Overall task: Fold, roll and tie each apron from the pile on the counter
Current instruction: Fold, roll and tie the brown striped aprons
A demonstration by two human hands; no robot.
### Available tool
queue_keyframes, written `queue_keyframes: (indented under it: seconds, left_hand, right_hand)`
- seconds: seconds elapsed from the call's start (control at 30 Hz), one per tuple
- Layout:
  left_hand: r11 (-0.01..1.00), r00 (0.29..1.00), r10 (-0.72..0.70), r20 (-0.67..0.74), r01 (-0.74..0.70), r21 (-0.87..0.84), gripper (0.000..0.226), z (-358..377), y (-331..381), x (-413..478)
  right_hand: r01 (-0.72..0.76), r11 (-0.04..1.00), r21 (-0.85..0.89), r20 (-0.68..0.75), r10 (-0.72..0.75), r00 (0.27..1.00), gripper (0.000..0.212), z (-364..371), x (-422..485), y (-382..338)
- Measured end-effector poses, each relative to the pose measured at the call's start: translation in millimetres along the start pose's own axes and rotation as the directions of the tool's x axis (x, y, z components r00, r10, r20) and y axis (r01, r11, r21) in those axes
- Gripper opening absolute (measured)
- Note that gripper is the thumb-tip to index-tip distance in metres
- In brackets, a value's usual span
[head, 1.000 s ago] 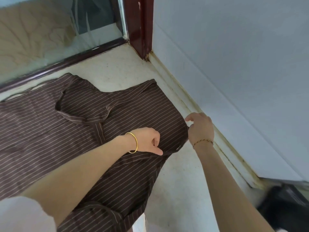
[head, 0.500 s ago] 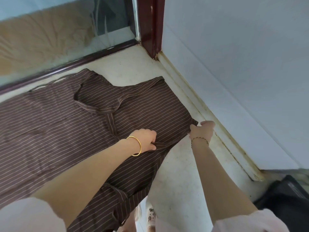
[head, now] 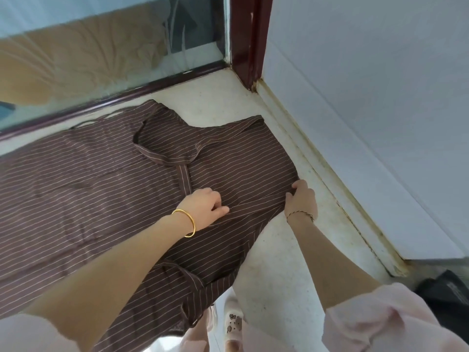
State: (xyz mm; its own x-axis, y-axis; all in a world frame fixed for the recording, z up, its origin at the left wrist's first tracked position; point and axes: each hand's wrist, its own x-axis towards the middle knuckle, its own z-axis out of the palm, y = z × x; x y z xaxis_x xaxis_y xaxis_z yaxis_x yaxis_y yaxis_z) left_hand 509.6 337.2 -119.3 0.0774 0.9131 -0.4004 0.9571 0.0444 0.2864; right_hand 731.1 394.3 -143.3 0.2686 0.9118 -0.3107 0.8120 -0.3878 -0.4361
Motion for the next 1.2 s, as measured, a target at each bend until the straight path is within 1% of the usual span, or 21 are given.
queue_keyframes:
  seconds: [0.07, 0.1, 0.13, 0.17, 0.23, 0.27, 0.3, 0.33, 0.4, 0.5, 0.53, 0.6, 0.63, 0.77, 0.83, 0.93, 0.97, 1.03, 1.1, 1.17, 1.2]
  left_hand:
    - [0.999, 0.977, -0.032, -0.212, 0.032, 0.000, 0.024, 0, -10, -5]
    - [0.997, 0.945, -0.078, -0.319, 0.080, -0.005, 0.022, 1, -16, -9]
    - [0.988, 0.907, -0.156, -0.391, 0.150, -0.045, 0.021, 2, -20, -13]
    - [0.966, 0.869, -0.258, -0.421, 0.230, -0.119, 0.022, 2, -25, -16]
    - [0.883, 0.808, -0.463, -0.364, 0.383, -0.273, 0.024, 3, -34, -28]
    - [0.846, 0.795, -0.522, -0.310, 0.436, -0.307, 0.025, 5, -40, -33]
    - [0.825, 0.794, -0.550, -0.257, 0.469, -0.316, 0.026, 9, -43, -37]
    - [0.812, 0.800, -0.562, -0.209, 0.487, -0.320, 0.027, 12, -49, -44]
    - [0.815, 0.835, -0.535, -0.128, 0.470, -0.337, 0.029, 18, -54, -50]
    - [0.857, 0.896, -0.442, -0.046, 0.407, -0.315, 0.030, 21, -56, -57]
    - [0.867, 0.905, -0.426, -0.017, 0.403, -0.294, 0.029, 20, -61, -64]
    - [0.895, 0.927, -0.373, 0.044, 0.372, -0.245, 0.024, 20, -61, -64]
    - [0.898, 0.932, -0.356, 0.066, 0.361, -0.253, 0.023, 20, -65, -67]
    - [0.878, 0.926, -0.326, 0.192, 0.372, -0.303, 0.021, 17, -70, -76]
    - [0.856, 0.901, -0.343, 0.264, 0.416, -0.307, 0.029, 16, -73, -85]
    - [0.737, 0.846, -0.388, 0.364, 0.523, -0.429, 0.045, 18, -83, -102]
    - [0.732, 0.840, -0.406, 0.360, 0.534, -0.422, 0.046, 17, -86, -106]
    - [0.800, 0.854, -0.452, 0.257, 0.516, -0.306, 0.041, 17, -92, -116]
    - [0.846, 0.870, -0.477, 0.124, 0.492, -0.203, 0.036, 21, -96, -122]
    - [0.853, 0.877, -0.480, 0.015, 0.471, -0.223, 0.037, 28, -97, -127]
    - [0.855, 0.875, -0.480, -0.061, 0.451, -0.257, 0.039, 30, -97, -130]
  right_hand:
    - [0.019, 0.994, -0.104, -0.033, -0.022, 0.999, 0.032, 0, -10, -8]
    - [0.074, 0.990, -0.122, -0.052, -0.081, 0.995, 0.034, 3, -18, -14]
    - [0.162, 0.979, -0.124, -0.045, -0.168, 0.985, 0.035, 7, -26, -21]
    - [0.272, 0.956, -0.113, -0.004, -0.275, 0.962, 0.036, 13, -35, -29]
    - [0.493, 0.868, -0.065, 0.156, -0.479, 0.864, 0.035, 29, -58, -47]
    - [0.563, 0.826, -0.032, 0.225, -0.543, 0.809, 0.034, 38, -69, -55]
    - [0.604, 0.797, -0.002, 0.267, -0.582, 0.768, 0.033, 45, -77, -61]
    - [0.629, 0.777, 0.014, 0.296, -0.604, 0.740, 0.033, 52, -86, -68]
    - [0.647, 0.762, -0.028, 0.333, -0.603, 0.725, 0.031, 62, -95, -75]
    - [0.659, 0.741, -0.127, 0.359, -0.585, 0.727, 0.029, 70, -98, -76]
    - [0.671, 0.728, -0.140, 0.365, -0.592, 0.719, 0.028, 74, -101, -79]
    - [0.663, 0.735, -0.142, 0.360, -0.586, 0.726, 0.025, 72, -95, -75]
    - [0.668, 0.730, -0.145, 0.354, -0.592, 0.724, 0.023, 73, -95, -78]
    - [0.672, 0.716, -0.188, 0.354, -0.589, 0.727, 0.023, 72, -93, -81]
    - [0.670, 0.710, -0.217, 0.361, -0.579, 0.731, 0.025, 74, -93, -81]
    - [0.654, 0.714, -0.250, 0.343, -0.566, 0.749, 0.030, 75, -95, -83]
    - [0.654, 0.708, -0.266, 0.331, -0.570, 0.752, 0.031, 74, -98, -83]
    - [0.680, 0.676, -0.282, 0.306, -0.609, 0.732, 0.032, 73, -106, -83]
    - [0.741, 0.623, -0.250, 0.318, -0.670, 0.671, 0.029, 72, -117, -81]
    - [0.789, 0.591, -0.167, 0.396, -0.692, 0.603, 0.022, 70, -129, -78]
    - [0.793, 0.598, -0.116, 0.465, -0.672, 0.576, 0.019, 68, -132, -77]
